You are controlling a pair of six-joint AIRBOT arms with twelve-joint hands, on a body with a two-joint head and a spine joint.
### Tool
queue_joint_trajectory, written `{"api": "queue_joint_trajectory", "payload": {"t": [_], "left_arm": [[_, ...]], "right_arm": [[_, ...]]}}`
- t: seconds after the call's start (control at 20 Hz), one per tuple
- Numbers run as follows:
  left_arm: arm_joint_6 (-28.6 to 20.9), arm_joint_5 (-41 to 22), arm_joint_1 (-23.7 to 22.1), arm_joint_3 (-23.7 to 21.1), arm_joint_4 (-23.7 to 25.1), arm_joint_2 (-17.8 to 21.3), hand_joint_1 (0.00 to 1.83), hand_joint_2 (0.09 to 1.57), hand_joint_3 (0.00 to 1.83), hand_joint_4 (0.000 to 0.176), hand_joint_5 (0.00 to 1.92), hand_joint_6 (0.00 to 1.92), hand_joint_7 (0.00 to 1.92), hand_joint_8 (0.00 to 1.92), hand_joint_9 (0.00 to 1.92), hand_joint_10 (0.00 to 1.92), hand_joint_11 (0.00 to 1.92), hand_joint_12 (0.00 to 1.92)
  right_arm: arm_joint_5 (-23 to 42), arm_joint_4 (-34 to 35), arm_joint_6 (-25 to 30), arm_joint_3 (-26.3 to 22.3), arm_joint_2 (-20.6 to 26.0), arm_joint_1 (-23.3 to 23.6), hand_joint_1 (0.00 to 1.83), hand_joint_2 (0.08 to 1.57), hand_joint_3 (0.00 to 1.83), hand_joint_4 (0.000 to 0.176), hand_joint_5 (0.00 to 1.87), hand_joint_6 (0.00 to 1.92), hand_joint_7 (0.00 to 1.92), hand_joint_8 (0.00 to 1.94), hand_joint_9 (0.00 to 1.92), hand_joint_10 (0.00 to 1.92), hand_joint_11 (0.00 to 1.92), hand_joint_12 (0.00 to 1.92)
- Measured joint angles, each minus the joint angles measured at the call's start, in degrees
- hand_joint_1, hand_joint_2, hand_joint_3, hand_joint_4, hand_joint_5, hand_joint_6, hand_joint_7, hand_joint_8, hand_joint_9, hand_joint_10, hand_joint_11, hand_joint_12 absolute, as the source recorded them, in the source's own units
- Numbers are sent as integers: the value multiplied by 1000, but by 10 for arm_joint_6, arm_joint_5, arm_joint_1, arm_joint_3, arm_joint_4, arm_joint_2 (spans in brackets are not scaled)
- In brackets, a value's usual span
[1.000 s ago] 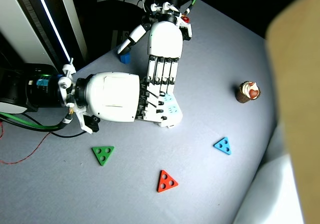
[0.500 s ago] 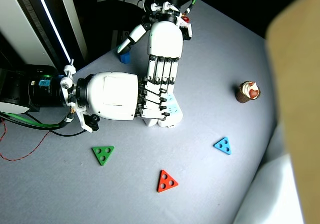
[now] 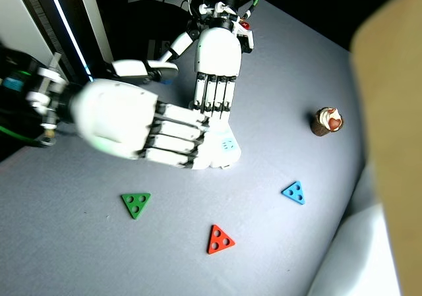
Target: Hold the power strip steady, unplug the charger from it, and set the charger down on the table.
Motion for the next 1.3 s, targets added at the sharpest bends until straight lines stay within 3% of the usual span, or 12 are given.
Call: {"api": "queue_joint_trajectory", "payload": {"t": [0.2,0.55,0.75,0.9,1.0,1.15,1.3], "left_arm": [[0,6,-7,-3,-2,3,0,943,1,0,102,3,119,3,91,4,39,80],[7,35,-53,-15,-2,26,0,921,0,0,64,1,67,0,44,0,10,53],[17,75,-108,-29,-1,53,0,932,0,0,37,0,46,1,29,4,35,63],[17,90,-141,-41,0,70,0,949,5,0,0,0,27,0,35,4,44,66],[17,102,-160,-41,0,70,0,956,7,0,3,1,31,3,32,2,7,49],[17,118,-184,-42,1,70,0,956,5,0,20,7,49,8,42,5,6,47],[17,127,-197,-47,0,74,0,957,4,0,2,0,23,0,19,0,1,43]], "right_arm": [[0,47,18,-48,33,0,419,852,0,0,0,0,0,0,0,0,28,13],[37,49,75,-87,66,-40,499,910,12,0,0,0,0,0,0,0,0,0],[55,14,100,-119,85,-62,550,920,10,0,0,0,0,0,20,7,47,21],[122,-84,148,-122,91,-104,574,920,4,0,0,0,5,2,30,11,60,27],[134,-108,167,-124,91,-102,574,939,11,0,0,0,36,13,50,16,76,35],[140,-91,170,-123,94,-103,485,966,14,0,0,0,9,0,25,2,39,21],[134,-88,174,-124,94,-104,510,963,5,0,0,0,15,2,24,2,39,23]]}}
